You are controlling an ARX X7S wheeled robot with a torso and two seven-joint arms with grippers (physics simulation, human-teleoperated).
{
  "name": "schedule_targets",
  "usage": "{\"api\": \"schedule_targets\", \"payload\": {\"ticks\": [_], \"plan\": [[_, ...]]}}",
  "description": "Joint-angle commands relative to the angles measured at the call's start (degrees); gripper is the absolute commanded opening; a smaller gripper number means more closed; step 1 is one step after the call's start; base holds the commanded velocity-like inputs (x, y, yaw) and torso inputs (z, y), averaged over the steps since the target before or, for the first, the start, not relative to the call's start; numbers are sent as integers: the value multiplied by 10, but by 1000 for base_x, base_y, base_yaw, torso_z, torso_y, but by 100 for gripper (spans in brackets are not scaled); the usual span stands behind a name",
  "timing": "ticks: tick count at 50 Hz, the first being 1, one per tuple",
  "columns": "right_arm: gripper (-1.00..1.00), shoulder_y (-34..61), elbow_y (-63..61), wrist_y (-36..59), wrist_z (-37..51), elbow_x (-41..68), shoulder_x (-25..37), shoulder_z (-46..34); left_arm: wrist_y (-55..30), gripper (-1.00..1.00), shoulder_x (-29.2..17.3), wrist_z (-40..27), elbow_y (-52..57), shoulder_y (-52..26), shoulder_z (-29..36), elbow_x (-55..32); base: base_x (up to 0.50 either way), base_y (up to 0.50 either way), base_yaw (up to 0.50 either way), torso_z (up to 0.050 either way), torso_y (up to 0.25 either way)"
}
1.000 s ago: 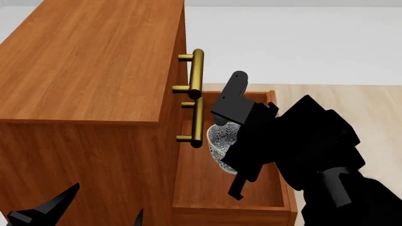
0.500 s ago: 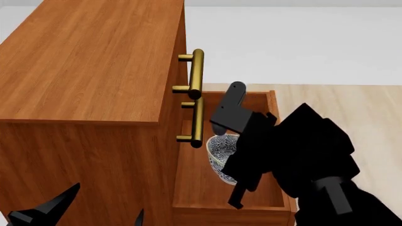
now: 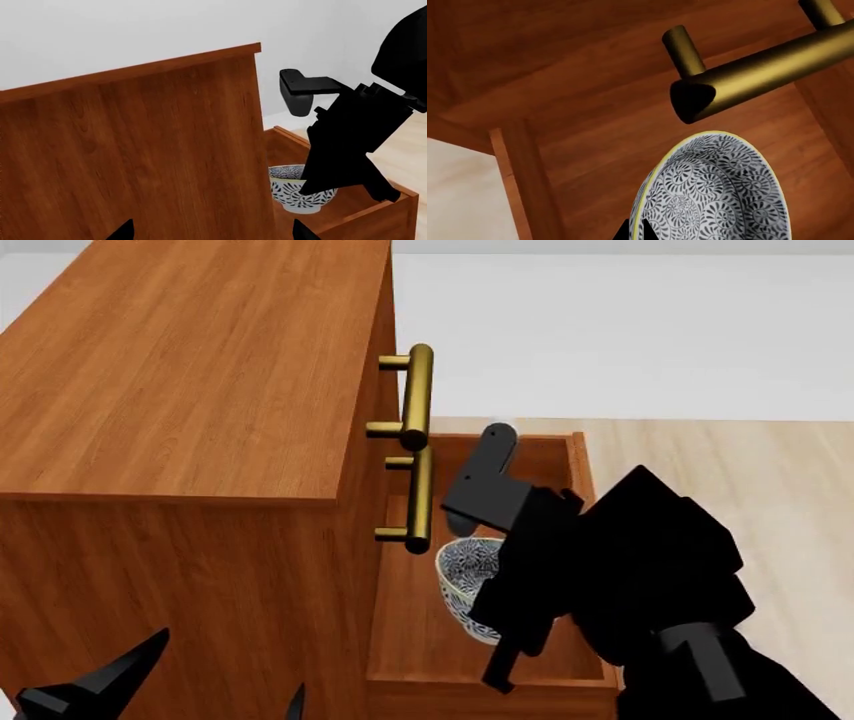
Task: Put the bowl in the bottom drawer of the cabinet.
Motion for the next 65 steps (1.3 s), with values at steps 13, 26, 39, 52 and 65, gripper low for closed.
{"api": "schedule_targets", "payload": {"ticks": [13, 26, 39, 52, 65], "plan": [[-100, -1, 0, 9, -16, -24, -8, 22, 3, 100, -2, -3, 1, 0, 2, 1, 0, 0, 0, 0, 1], [-100, -4, 0, 13, -21, -29, -7, 20, -2, 100, -2, -4, 3, -2, 3, -2, 0, 0, 0, 0, 0], [-100, -9, 0, 13, -23, -32, -8, 17, 3, 100, -3, -4, -1, -2, 5, 0, 0, 0, 0, 1, 1], [-100, -15, 0, 12, -22, -32, -9, 13, 5, 100, -4, -6, -1, -1, 5, 0, 0, 0, 0, 0, 0], [-100, -17, 0, 13, -21, -31, -10, 13, 8, 100, -5, -6, -2, 0, 5, -1, 0, 0, 0, 0, 0]]}}
